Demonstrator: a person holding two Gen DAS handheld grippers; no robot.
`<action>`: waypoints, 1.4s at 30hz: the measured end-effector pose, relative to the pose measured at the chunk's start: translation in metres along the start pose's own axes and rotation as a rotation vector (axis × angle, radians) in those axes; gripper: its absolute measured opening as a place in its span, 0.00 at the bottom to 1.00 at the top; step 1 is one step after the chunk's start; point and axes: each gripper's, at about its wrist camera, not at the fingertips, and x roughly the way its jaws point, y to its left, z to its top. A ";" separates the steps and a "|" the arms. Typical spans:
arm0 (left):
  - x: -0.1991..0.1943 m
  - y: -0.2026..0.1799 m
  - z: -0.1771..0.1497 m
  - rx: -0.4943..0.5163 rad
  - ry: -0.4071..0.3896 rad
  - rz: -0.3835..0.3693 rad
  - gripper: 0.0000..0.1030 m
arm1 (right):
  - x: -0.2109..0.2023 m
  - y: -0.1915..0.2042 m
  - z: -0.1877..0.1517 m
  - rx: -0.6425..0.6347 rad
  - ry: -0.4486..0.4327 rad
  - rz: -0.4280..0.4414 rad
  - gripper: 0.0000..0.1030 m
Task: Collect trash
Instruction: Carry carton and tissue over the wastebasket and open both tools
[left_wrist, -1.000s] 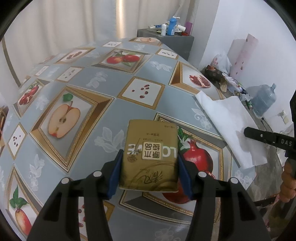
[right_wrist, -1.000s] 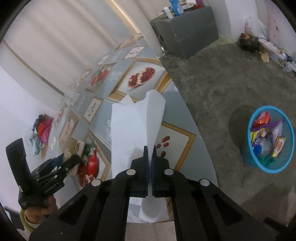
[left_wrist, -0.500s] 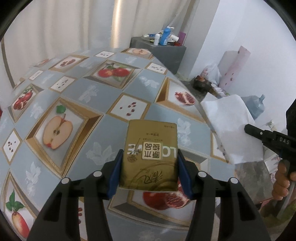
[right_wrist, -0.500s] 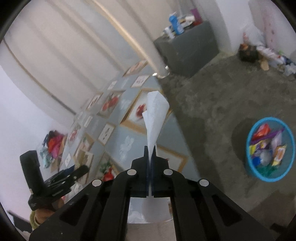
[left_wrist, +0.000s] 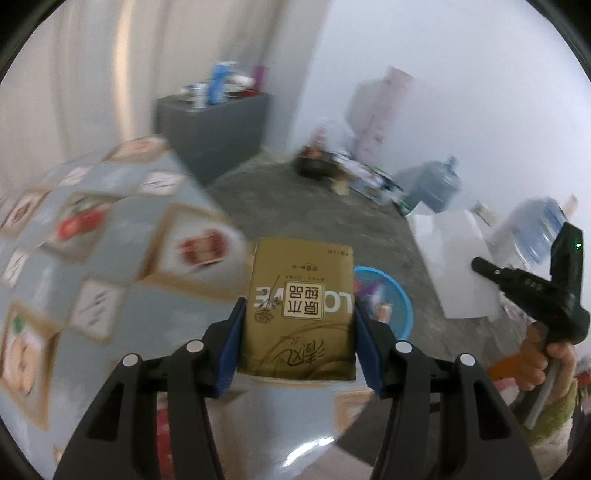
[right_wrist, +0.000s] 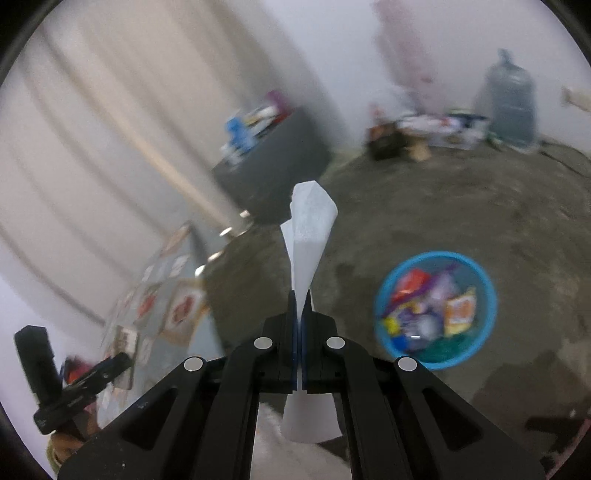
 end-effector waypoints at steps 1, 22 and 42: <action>0.007 -0.010 0.004 0.019 0.011 -0.016 0.52 | -0.002 -0.012 0.001 0.022 -0.006 -0.019 0.00; 0.285 -0.202 0.039 0.297 0.431 -0.154 0.52 | 0.088 -0.173 -0.009 0.517 0.070 -0.107 0.04; 0.190 -0.177 0.073 0.242 0.235 -0.217 0.68 | 0.056 -0.142 -0.011 0.408 0.051 -0.092 0.54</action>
